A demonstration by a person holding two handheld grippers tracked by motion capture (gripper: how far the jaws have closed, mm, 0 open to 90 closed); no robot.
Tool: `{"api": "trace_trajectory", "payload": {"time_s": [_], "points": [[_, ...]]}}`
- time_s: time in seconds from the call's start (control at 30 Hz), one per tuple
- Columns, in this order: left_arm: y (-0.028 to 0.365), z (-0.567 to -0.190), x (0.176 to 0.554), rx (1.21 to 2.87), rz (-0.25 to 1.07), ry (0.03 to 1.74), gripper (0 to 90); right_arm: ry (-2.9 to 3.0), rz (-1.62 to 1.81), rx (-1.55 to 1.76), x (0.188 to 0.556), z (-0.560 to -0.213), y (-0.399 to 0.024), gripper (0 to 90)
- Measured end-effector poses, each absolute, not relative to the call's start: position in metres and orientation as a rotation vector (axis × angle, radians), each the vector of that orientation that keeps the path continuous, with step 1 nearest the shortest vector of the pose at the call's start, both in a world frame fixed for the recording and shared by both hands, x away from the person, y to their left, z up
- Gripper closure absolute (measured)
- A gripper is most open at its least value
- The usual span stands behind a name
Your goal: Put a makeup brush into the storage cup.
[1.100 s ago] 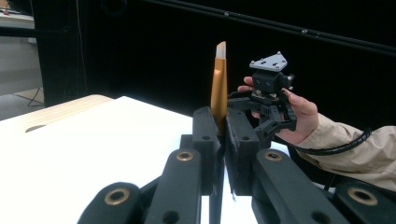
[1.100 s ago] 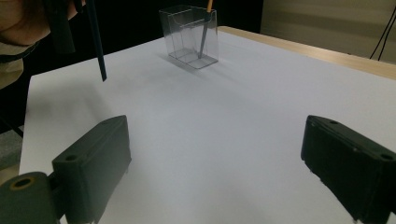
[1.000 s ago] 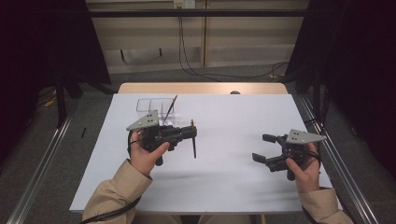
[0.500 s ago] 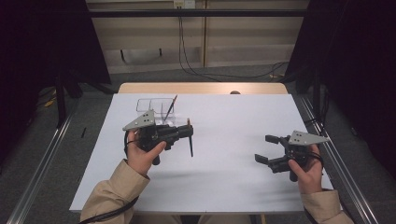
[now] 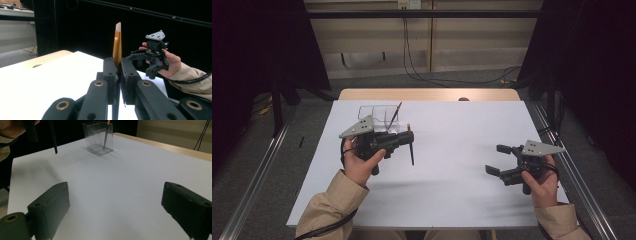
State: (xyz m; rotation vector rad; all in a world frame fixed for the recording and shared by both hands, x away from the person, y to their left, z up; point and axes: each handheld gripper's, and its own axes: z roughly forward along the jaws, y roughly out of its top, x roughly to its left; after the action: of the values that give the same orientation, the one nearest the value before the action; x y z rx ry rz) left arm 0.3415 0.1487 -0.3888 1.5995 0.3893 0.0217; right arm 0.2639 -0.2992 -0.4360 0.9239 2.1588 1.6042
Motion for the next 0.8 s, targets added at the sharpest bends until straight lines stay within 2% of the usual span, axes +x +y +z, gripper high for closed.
{"api": "trace_trajectory", "payload": {"time_s": [0.8], "points": [[0.168, -0.379, 0.366, 1.573, 0.107, 0.479, 83.9, 2.154, 1.626, 0.908, 0.264, -0.435, -0.3, 7.7]]}}
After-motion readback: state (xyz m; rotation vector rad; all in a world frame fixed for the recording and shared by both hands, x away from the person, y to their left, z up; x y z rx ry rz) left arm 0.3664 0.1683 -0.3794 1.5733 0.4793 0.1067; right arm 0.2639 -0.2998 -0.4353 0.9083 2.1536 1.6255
